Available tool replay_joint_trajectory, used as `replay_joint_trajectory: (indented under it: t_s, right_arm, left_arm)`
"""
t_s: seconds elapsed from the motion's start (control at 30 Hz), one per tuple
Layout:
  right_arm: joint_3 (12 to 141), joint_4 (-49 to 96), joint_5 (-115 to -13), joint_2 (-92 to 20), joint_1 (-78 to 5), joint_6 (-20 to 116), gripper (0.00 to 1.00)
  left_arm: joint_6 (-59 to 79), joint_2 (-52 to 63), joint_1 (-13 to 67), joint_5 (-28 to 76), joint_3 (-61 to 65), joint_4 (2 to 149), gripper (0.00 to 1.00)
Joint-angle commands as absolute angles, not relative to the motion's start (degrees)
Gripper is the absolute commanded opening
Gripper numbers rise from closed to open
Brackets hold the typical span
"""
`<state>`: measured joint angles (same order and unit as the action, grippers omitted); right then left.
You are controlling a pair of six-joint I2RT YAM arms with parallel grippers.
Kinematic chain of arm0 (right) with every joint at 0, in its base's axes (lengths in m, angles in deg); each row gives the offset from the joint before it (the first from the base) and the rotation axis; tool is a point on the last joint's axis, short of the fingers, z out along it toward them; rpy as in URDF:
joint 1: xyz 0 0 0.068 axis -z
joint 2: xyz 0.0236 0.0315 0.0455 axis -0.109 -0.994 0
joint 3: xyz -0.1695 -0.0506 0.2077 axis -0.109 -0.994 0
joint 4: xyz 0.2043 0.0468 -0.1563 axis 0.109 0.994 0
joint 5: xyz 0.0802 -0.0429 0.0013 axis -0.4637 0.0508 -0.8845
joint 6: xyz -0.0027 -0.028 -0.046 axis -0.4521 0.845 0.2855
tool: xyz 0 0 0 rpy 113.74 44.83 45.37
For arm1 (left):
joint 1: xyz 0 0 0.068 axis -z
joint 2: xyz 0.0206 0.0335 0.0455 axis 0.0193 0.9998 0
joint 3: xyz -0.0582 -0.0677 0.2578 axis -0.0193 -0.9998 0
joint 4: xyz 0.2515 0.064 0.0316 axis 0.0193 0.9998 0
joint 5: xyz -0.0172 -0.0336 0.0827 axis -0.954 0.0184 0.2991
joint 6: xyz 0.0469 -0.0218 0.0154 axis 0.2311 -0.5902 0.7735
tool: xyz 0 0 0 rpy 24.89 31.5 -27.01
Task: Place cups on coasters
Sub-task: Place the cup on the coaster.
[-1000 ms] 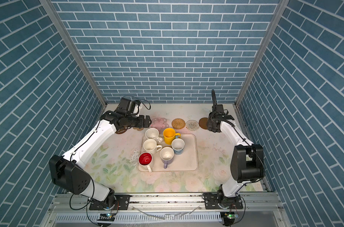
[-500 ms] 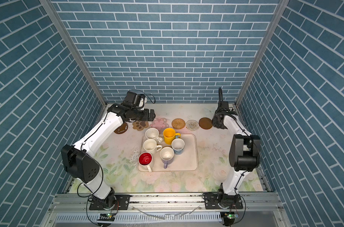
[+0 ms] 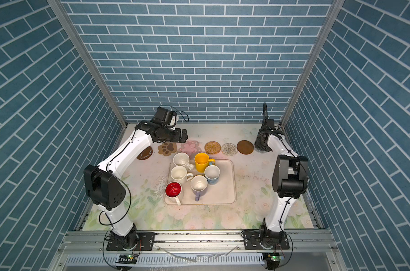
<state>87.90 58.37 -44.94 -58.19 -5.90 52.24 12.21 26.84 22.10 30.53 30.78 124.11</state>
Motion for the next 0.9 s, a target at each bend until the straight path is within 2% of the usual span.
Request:
replay_joint_trajectory:
  t_s: [0.0,0.87]
  right_arm:
    - [93.0,55.3,-43.7,-58.9,-5.4,54.1,0.0]
    - [90.9,53.3,-44.9,-61.7,-5.0,53.7,0.0]
  left_arm:
    - [12.8,27.9,22.4,31.2,33.0,124.5,0.99]
    - [12.7,29.8,22.4,31.4,33.6,124.6,0.99]
